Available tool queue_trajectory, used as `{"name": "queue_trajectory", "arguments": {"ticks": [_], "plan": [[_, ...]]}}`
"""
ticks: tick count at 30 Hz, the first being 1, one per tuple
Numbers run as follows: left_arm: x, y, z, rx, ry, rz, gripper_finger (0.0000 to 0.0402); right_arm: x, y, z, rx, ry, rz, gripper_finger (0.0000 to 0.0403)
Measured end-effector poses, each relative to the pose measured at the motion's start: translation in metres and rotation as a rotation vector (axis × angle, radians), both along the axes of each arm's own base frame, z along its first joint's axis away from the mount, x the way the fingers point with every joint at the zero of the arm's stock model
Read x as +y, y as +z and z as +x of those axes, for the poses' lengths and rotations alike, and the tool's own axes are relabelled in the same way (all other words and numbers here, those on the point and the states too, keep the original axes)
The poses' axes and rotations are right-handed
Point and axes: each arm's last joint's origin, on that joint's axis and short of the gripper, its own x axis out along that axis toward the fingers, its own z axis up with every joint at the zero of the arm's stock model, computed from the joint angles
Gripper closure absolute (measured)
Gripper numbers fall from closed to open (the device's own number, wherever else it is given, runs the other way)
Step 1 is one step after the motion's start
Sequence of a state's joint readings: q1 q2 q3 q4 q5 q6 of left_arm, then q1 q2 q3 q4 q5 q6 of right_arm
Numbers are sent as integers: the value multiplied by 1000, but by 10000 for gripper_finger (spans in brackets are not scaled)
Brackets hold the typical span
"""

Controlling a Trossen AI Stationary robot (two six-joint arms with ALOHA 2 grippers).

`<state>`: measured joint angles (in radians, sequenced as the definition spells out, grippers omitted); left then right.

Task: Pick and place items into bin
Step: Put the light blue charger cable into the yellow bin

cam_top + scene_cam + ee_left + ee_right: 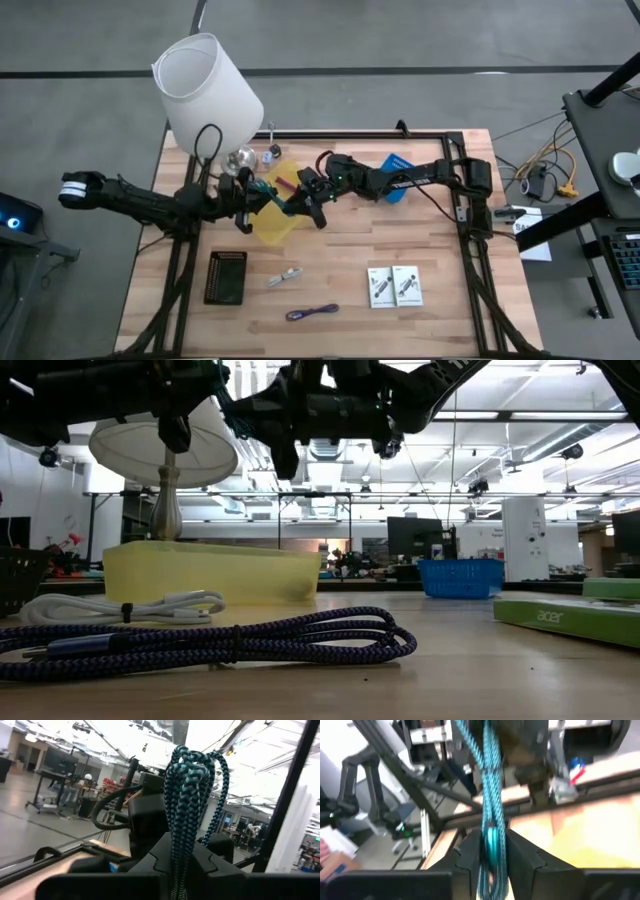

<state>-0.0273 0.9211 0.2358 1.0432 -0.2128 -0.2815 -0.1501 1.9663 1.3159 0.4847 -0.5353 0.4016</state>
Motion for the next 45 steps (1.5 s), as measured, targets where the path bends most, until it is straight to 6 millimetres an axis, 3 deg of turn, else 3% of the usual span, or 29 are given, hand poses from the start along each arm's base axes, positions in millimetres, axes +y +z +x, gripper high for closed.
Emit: {"name": "queue_trajectory", "arguments": {"ticks": [11, 20, 26, 33, 40, 45], "plan": [[4, -20, 4, 162, 110, -207, 396, 2, -19, -6, 204, 38, 34, 315], [6, -27, 3, 244, 157, -208, 396, 4, -28, -14, 362, 78, 79, 321], [6, -32, 2, 307, 168, -201, 396, 6, -23, -26, 444, 178, 130, 317], [6, -46, 0, 453, 187, -210, 396, 5, -16, -29, 417, 187, 97, 328], [6, -47, -1, 459, 208, -210, 395, 4, -15, -29, 419, 187, 95, 335], [6, -46, -1, 456, 204, -210, 371, 5, -15, -29, 418, 187, 94, 330]]}}
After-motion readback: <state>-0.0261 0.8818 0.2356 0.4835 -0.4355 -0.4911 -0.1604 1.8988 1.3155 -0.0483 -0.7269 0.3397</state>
